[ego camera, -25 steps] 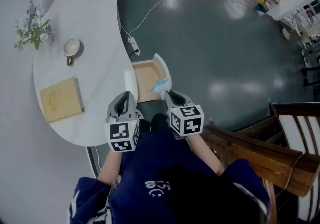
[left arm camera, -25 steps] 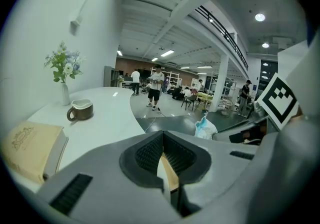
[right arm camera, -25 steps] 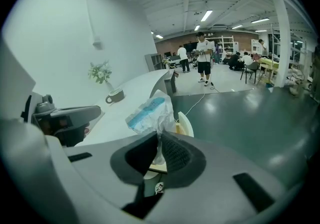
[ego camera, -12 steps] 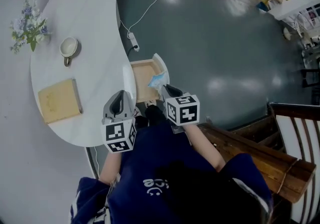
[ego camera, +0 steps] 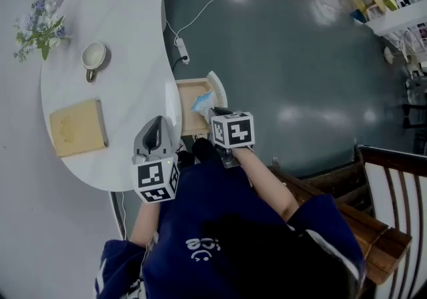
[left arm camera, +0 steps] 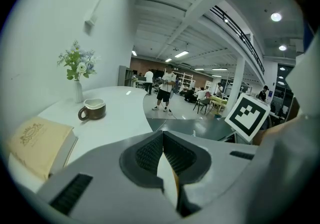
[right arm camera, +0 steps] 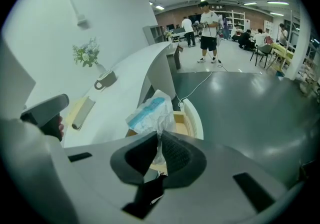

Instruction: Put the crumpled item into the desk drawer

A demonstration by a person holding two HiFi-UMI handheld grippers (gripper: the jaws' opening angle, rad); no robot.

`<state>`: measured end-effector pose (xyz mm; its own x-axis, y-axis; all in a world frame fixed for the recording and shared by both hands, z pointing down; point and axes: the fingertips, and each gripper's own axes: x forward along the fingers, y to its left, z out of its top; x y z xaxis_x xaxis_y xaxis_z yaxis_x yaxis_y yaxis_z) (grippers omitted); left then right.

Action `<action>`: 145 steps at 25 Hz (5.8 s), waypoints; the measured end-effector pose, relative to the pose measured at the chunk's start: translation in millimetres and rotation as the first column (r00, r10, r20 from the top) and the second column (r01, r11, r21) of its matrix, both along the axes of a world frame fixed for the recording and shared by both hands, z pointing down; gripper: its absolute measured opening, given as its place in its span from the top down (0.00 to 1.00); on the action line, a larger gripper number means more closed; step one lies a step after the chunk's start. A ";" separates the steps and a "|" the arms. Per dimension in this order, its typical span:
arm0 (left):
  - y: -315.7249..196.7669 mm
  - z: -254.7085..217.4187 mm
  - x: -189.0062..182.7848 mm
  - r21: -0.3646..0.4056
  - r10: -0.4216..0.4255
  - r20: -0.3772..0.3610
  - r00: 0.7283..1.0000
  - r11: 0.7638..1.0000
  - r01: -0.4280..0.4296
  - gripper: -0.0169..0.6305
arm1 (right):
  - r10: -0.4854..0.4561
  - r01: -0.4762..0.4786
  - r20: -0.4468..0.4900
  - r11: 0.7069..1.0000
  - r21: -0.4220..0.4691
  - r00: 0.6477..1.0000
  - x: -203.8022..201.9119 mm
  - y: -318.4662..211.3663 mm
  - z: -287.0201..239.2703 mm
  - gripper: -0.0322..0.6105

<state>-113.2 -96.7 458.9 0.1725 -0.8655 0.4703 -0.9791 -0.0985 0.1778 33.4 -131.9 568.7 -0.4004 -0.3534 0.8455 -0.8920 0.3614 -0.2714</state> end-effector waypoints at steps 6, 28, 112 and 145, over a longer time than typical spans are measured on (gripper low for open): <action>3.7 0.4 -2.2 -0.017 -0.012 0.015 1.000 1.000 0.012 0.97 | 0.002 -0.002 -0.004 0.998 -0.070 1.000 -8.4 -12.1 26.5 0.89; 16.8 3.1 -40.5 -0.064 -0.150 0.046 0.988 0.986 0.153 0.97 | -0.055 0.016 -0.132 0.960 -0.279 0.990 -22.3 -26.1 126.0 0.89; 10.3 24.7 -28.5 -0.089 -0.142 -0.037 0.989 0.986 0.138 0.97 | 0.046 -0.042 0.028 0.987 -0.155 0.999 -13.6 -30.6 59.2 0.72; -9.6 -49.9 39.6 0.197 0.122 -0.105 0.987 0.975 -0.100 0.97 | -0.068 -0.045 0.167 0.805 0.591 0.984 8.9 -9.6 -164.8 0.73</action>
